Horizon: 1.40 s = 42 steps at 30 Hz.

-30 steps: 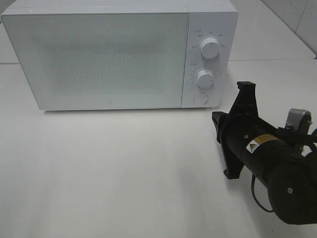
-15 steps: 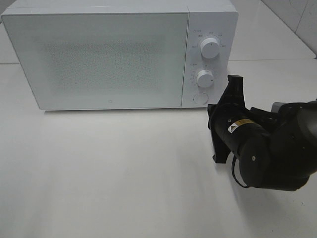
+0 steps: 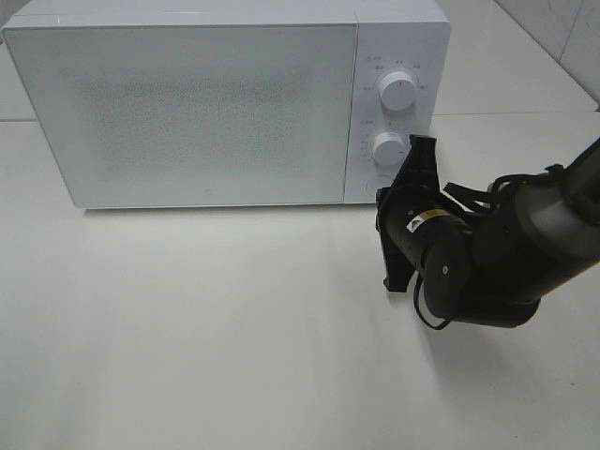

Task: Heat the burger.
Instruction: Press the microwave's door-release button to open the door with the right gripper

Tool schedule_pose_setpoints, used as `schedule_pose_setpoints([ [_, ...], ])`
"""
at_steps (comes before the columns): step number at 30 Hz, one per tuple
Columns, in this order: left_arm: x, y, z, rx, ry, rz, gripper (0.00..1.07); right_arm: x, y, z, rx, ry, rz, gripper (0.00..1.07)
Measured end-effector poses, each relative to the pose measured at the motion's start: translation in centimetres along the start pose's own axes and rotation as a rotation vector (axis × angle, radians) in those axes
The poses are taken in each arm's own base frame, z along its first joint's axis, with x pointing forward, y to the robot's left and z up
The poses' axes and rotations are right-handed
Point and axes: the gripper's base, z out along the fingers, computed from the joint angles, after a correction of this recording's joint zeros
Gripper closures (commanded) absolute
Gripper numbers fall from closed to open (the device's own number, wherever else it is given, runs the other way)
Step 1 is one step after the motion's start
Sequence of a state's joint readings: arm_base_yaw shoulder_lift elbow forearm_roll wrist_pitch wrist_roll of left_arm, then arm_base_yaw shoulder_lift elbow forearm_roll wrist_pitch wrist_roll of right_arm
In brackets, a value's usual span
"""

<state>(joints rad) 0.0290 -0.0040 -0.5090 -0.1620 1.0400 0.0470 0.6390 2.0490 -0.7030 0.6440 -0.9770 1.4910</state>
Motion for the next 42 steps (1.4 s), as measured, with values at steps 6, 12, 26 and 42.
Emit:
schedule_pose_setpoints([
  [6, 0.0, 0.0, 0.0, 0.0, 0.0, 0.0, 0.07, 0.1, 0.3, 1.0, -0.004, -0.001, 0.009, 1.07],
  [12, 0.0, 0.0, 0.0, 0.0, 0.0, 0.0, 0.07, 0.5, 0.2, 2.0, 0.008, 0.01, 0.008, 1.07],
  [26, 0.0, 0.0, 0.0, 0.0, 0.0, 0.0, 0.07, 0.0, 0.2, 3.5, 0.006, -0.016, 0.011, 1.07],
  [42, 0.0, 0.0, 0.0, 0.0, 0.0, 0.0, 0.07, -0.2, 0.3, 4.2, 0.002, -0.054, 0.009, 1.07],
])
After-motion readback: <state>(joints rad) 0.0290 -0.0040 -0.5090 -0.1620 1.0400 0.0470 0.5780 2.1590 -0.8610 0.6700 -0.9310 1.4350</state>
